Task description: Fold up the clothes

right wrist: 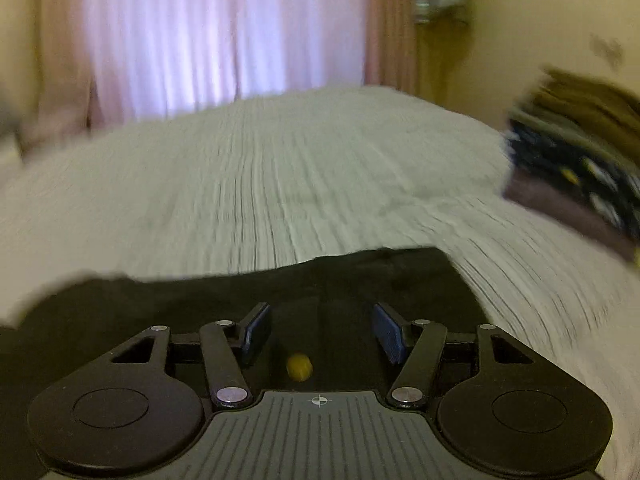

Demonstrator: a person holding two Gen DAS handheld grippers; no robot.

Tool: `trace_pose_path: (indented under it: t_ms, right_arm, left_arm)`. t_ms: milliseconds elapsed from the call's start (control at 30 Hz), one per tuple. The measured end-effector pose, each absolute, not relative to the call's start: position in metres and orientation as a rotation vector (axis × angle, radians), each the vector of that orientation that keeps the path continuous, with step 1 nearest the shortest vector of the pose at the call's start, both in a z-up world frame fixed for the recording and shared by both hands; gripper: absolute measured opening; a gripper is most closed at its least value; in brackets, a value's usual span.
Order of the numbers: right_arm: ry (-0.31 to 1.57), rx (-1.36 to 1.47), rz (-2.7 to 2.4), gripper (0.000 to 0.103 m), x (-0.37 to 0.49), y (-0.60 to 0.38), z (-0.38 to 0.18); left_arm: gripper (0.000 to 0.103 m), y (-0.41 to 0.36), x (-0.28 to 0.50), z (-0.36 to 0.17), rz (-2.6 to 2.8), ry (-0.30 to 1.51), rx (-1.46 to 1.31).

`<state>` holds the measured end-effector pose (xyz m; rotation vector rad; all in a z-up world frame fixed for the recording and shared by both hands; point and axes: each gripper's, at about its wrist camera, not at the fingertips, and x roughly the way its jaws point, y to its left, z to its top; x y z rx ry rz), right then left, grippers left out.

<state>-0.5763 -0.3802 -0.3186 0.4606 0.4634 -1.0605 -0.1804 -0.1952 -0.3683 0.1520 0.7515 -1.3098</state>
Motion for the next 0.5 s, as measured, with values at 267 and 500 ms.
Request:
trace_pose_path:
  t_ms: [267,500]
  right_arm:
    - [0.04,1.061,-1.015,0.037,-0.707,-0.348,-0.341]
    - [0.007,1.266,-1.022,0.037,-0.715,-0.375,-0.376]
  left_arm:
    - [0.01,-0.154,-0.215,-0.367,-1.383,0.848,0.138]
    - [0.01,-0.155,-0.223,-0.37,-1.39,0.858,0.16]
